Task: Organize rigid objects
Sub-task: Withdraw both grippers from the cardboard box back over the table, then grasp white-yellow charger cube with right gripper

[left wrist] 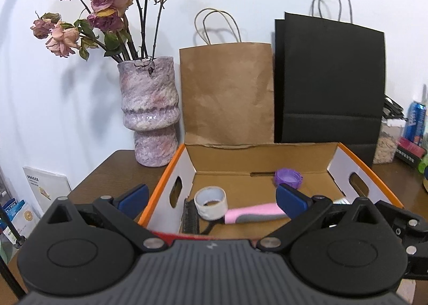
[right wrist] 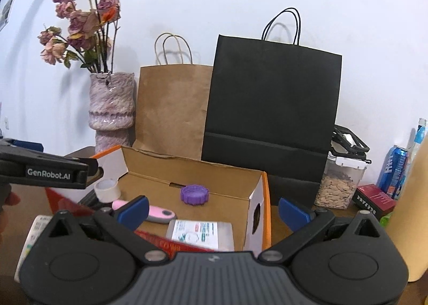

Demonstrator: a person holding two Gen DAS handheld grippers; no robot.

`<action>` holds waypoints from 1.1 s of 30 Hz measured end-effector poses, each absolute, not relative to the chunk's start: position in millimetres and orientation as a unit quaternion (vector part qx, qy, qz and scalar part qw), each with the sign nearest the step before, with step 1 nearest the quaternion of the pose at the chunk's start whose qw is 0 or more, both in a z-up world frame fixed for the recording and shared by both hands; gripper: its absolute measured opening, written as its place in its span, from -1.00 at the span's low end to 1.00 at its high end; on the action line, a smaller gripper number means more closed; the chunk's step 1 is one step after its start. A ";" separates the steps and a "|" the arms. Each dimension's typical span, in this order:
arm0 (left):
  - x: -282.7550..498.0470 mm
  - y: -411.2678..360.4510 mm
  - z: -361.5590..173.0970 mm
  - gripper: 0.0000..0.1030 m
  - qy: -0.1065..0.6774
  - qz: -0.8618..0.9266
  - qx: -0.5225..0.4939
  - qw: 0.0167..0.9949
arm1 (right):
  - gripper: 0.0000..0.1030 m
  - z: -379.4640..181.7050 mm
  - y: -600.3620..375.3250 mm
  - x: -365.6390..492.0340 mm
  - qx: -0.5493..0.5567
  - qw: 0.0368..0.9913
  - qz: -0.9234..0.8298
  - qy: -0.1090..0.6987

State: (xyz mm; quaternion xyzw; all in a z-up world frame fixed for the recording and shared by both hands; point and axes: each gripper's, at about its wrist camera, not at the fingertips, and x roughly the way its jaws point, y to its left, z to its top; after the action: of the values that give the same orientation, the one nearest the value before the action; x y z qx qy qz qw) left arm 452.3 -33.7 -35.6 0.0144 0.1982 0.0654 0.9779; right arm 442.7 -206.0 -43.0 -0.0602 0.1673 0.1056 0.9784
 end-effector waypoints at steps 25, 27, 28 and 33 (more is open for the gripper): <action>377.8 -48.0 -78.7 1.00 0.259 0.062 0.029 0.964 | 1.00 -80.4 -229.4 364.5 -0.072 0.966 0.115 0.222; 373.7 -48.7 -79.9 1.00 0.262 0.063 0.029 0.963 | 1.00 -84.1 -233.5 362.9 -0.068 0.964 0.112 0.231; 372.0 -49.0 -80.4 1.00 0.263 0.064 0.029 0.962 | 1.00 -86.1 -235.3 362.4 -0.067 0.963 0.111 0.236; 364.2 -51.5 -83.4 1.00 0.269 0.068 0.029 0.960 | 1.00 -94.0 -243.2 365.8 -0.056 0.958 0.105 0.261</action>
State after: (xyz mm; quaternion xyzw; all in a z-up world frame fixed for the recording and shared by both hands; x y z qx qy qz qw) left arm 364.2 -51.5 -83.4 0.0287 0.2689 0.0683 0.9603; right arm 365.8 -243.2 -94.0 -0.0563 0.2608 0.1054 0.9580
